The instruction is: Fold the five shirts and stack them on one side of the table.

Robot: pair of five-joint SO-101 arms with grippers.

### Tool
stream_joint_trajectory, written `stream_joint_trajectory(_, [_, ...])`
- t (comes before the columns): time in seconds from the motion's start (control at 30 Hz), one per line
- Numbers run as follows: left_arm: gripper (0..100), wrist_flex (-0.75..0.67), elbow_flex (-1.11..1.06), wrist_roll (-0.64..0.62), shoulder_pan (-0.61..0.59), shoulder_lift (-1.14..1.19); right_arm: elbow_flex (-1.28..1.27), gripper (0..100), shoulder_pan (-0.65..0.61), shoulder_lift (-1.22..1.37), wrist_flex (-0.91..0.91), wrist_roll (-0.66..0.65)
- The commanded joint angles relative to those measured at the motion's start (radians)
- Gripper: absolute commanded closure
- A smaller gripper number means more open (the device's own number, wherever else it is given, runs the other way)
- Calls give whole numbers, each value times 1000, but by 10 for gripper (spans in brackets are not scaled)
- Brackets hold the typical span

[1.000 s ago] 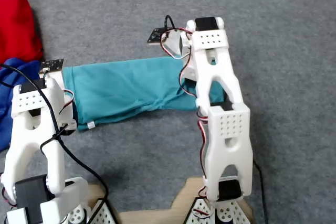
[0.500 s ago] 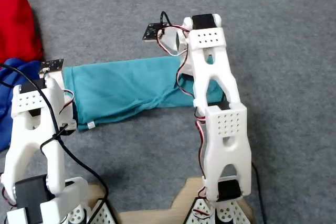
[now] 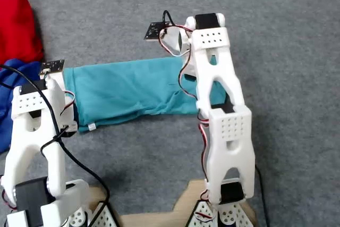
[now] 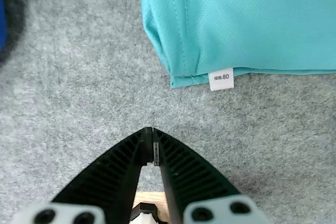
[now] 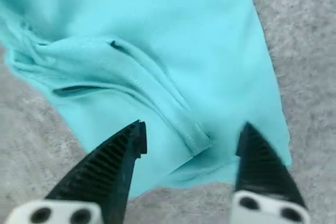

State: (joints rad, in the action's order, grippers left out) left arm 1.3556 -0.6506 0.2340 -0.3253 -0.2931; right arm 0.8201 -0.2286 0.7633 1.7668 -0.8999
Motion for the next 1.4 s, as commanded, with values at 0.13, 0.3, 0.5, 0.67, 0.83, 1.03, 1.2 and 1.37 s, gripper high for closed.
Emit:
stream_joint_trajectory(0.13, [980, 5, 40, 11, -6, 7, -346, 970, -67, -248, 14, 12])
stream_joint_trajectory(0.3, [980, 5, 40, 11, -5, 8, -515, 977, -87, -309, -54, 21])
stream_joint_trajectory(0.5, [980, 6, 40, 11, -6, 8, -582, 977, -148, -278, -229, 46])
stream_joint_trajectory(0.67, [980, 6, -2, 11, -9, 1, -498, 977, -180, -196, -295, 54])
stream_joint_trajectory(0.83, [980, 5, -41, 11, -6, -1, -325, 977, -170, -108, -235, 49])
stream_joint_trajectory(1.03, [980, 9, -43, 8, -6, -1, -160, 977, -154, 25, -212, 51])
stream_joint_trajectory(1.2, [980, 8, -40, 6, -6, -1, -44, 977, -145, 50, -114, 55])
stream_joint_trajectory(1.37, [975, 12, 58, 5, -11, 7, 159, 975, -87, -13, -2, 89])
